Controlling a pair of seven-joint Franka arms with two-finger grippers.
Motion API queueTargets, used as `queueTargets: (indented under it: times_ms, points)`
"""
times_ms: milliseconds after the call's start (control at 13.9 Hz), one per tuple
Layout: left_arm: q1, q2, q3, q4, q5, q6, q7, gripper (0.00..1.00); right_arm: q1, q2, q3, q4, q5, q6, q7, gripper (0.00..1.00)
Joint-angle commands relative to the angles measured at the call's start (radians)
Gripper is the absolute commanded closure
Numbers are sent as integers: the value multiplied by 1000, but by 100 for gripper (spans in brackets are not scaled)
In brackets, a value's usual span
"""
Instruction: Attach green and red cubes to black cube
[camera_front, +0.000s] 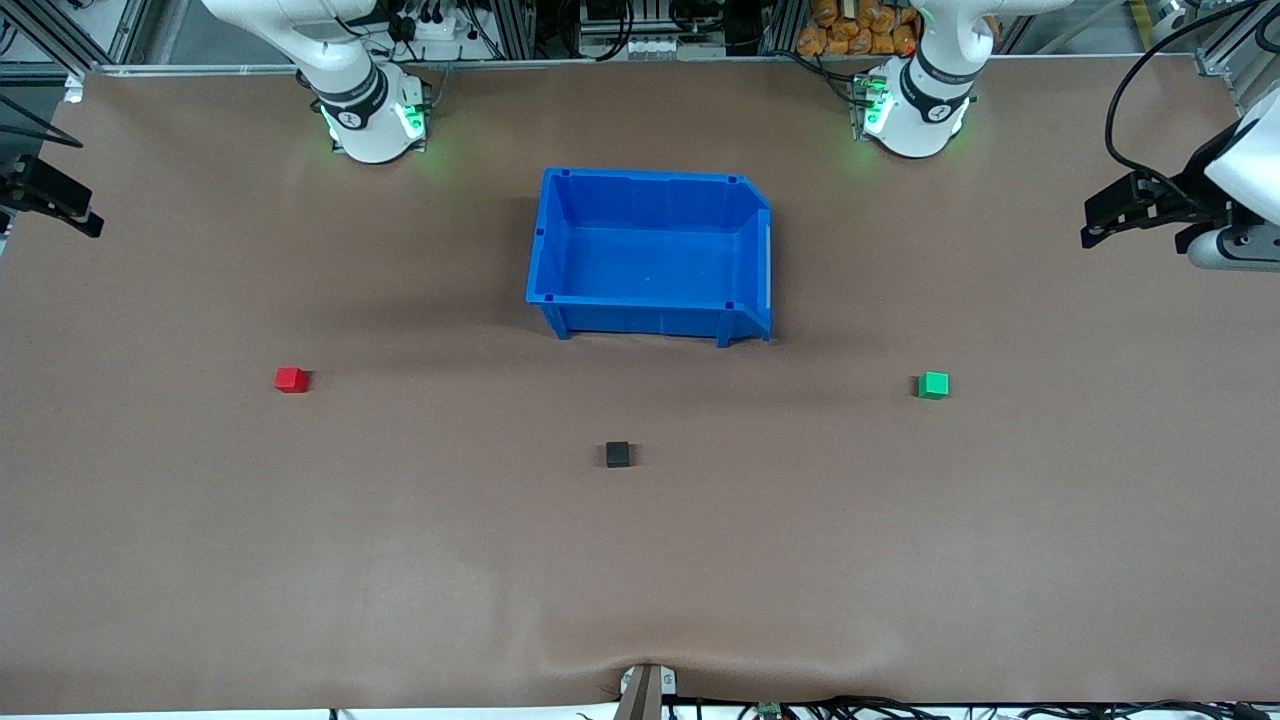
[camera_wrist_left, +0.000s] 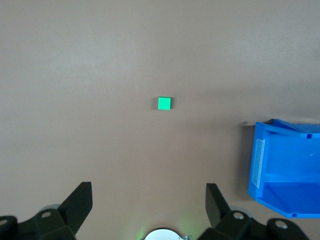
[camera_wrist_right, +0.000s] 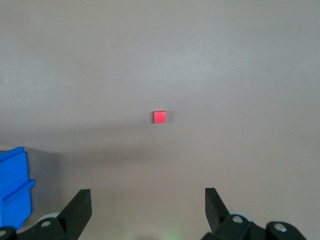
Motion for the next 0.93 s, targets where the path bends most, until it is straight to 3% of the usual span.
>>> queueTargets:
  times_ms: [0,718,862]
  points:
    - [1,-2,2,8,-6,-16,25,0,7,7,-5,17,16,-15,3,0]
    - [3,50,6,14,2,-9,9,0,2,7,-5,17,15,-23,3,0]
    - [4,67,10,14,2,-4,9,0,-5,65,-7,27,1,-9,-3,0]
